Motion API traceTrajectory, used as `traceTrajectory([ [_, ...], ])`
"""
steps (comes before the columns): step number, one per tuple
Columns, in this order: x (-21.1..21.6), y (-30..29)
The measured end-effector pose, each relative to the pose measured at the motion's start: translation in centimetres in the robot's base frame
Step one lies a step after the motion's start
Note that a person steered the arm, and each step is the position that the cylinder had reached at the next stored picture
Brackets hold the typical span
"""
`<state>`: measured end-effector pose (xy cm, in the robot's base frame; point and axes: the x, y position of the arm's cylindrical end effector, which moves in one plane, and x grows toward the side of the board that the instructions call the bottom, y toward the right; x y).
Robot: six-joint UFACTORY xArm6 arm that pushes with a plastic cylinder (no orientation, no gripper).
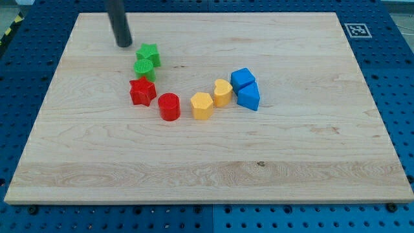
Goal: Push the green star above to the yellow hexagon
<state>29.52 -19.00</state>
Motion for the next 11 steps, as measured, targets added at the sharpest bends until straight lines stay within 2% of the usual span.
traceTrajectory([
  [2, 4.4, 1.5],
  [5, 3.5, 9.0],
  [8, 6.2, 14.4],
  [11, 7.2, 12.5],
])
